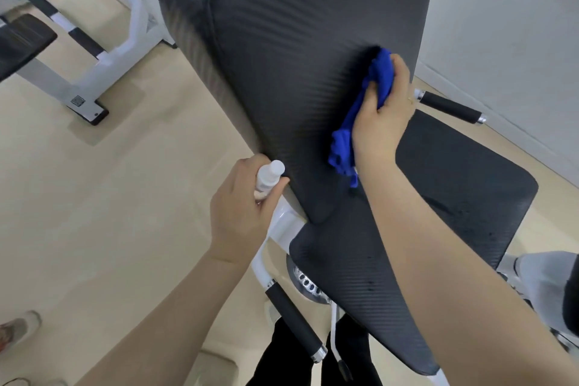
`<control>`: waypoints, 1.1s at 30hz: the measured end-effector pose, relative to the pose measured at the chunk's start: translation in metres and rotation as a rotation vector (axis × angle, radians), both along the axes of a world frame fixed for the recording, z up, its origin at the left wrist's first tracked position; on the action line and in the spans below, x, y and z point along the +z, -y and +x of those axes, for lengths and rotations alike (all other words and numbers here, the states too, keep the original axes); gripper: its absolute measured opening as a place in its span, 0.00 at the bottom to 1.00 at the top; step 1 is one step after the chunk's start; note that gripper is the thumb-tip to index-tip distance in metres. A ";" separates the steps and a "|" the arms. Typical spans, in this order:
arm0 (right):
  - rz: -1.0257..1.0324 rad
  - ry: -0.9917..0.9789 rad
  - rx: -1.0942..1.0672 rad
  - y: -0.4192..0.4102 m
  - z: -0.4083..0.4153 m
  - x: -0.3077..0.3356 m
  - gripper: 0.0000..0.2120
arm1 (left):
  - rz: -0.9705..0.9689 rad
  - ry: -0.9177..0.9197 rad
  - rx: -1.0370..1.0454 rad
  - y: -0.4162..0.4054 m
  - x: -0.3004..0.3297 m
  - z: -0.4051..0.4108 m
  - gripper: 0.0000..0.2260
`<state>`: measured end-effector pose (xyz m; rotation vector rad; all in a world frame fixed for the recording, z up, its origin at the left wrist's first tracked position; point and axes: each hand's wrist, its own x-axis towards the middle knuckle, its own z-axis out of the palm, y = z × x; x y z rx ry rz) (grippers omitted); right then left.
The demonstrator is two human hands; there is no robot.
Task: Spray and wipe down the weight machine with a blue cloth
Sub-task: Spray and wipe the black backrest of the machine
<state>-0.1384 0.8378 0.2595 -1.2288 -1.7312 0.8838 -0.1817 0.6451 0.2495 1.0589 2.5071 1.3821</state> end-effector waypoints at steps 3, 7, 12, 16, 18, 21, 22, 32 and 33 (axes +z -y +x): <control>0.021 0.011 0.100 0.018 0.012 -0.010 0.19 | 0.005 0.015 0.027 -0.001 -0.001 0.002 0.08; -0.085 0.075 0.342 0.083 0.046 -0.037 0.16 | 0.006 0.021 0.028 -0.001 -0.001 0.003 0.09; -0.118 0.197 0.452 0.065 0.056 -0.046 0.18 | -0.018 0.024 -0.023 -0.002 0.004 0.002 0.09; -0.227 0.100 0.172 0.038 0.046 -0.050 0.20 | -0.006 -0.012 -0.004 -0.004 0.002 0.008 0.09; -0.355 0.051 -0.006 0.033 0.035 -0.052 0.21 | -0.008 -0.037 0.007 -0.004 -0.001 0.008 0.09; -0.324 0.069 -0.044 0.056 0.032 -0.051 0.21 | 0.011 -0.013 0.028 -0.004 -0.004 0.010 0.09; -0.269 0.054 0.033 0.072 0.035 -0.051 0.20 | 0.020 -0.024 0.020 -0.003 -0.006 0.011 0.09; -0.505 0.101 0.154 0.111 0.069 -0.096 0.22 | 0.021 0.035 0.026 0.001 -0.032 0.026 0.13; -0.575 0.140 0.119 0.107 0.075 -0.105 0.22 | -0.009 0.058 0.019 0.003 -0.036 0.029 0.12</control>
